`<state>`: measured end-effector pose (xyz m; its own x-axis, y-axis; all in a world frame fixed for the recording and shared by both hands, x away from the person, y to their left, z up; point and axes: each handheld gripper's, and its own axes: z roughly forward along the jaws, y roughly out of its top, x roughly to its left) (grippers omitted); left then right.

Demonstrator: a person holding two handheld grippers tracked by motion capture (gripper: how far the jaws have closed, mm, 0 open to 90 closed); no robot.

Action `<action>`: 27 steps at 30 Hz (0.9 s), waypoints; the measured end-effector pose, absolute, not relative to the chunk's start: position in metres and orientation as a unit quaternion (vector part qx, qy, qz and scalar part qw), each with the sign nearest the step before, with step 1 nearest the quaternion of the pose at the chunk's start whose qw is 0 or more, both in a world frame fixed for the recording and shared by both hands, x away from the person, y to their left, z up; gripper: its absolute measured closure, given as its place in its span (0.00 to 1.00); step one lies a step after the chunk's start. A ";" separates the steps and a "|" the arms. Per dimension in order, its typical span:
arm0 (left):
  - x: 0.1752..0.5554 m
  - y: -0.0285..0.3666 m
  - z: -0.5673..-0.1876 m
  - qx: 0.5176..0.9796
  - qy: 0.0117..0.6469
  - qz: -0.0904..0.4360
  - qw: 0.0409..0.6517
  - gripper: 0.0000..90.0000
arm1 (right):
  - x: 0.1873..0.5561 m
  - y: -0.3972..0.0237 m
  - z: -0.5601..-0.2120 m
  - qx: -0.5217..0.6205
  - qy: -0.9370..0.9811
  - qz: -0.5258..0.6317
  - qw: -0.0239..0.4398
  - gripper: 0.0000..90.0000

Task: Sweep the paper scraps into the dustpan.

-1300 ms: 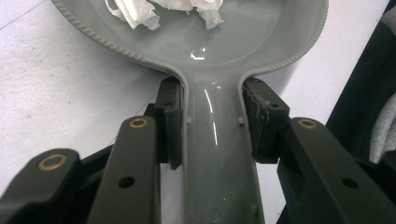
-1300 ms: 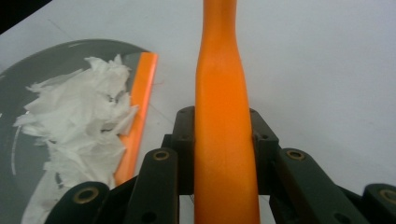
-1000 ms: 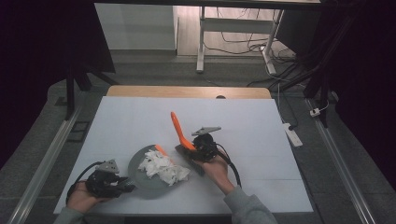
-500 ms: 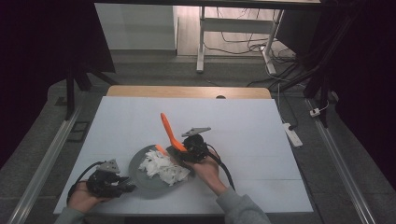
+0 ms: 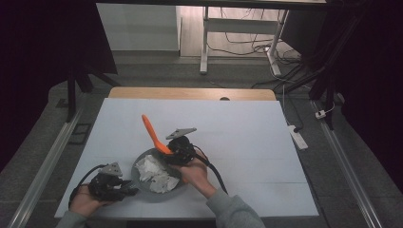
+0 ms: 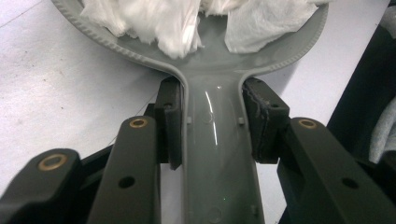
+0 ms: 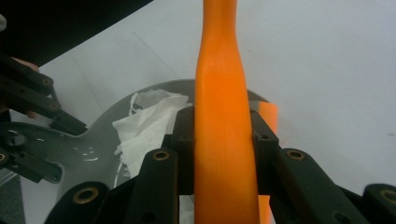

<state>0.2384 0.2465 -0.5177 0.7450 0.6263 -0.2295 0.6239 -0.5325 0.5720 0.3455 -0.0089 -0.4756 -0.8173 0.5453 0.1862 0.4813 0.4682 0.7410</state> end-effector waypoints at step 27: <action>0.240 0.251 -0.521 0.863 0.362 -0.003 0.351 0.69 | 0.357 -0.076 -0.463 0.340 0.828 0.442 0.065 0.78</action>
